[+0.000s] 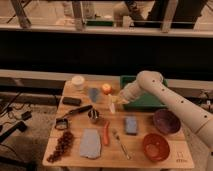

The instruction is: Place banana in red bowl

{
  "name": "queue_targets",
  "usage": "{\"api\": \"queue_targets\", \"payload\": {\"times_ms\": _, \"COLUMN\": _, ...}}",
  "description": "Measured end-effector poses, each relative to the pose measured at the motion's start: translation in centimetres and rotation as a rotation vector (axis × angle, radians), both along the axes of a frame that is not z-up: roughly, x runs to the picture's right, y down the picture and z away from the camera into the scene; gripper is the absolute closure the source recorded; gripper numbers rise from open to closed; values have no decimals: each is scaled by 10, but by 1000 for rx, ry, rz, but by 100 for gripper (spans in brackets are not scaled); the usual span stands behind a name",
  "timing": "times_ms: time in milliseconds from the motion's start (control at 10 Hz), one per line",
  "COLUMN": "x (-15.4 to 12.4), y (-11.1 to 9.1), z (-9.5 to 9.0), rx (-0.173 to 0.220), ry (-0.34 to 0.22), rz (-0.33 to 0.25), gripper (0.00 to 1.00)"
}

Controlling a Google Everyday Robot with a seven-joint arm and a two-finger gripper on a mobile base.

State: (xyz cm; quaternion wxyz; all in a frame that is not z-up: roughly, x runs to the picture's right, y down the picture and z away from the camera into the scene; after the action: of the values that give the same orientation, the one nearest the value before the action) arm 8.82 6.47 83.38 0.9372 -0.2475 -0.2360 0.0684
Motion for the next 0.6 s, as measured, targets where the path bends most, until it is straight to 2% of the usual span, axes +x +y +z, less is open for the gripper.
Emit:
{"api": "queue_targets", "payload": {"times_ms": 200, "x": -6, "y": 20, "z": -14, "rx": -60, "ry": -5, "rz": -50, "gripper": 100}}
{"api": "queue_targets", "payload": {"times_ms": 500, "x": -12, "y": 40, "z": -26, "rx": -117, "ry": -25, "rz": -68, "gripper": 100}}
{"api": "queue_targets", "payload": {"times_ms": 600, "x": -13, "y": 39, "z": -36, "rx": -119, "ry": -24, "rz": -73, "gripper": 100}}
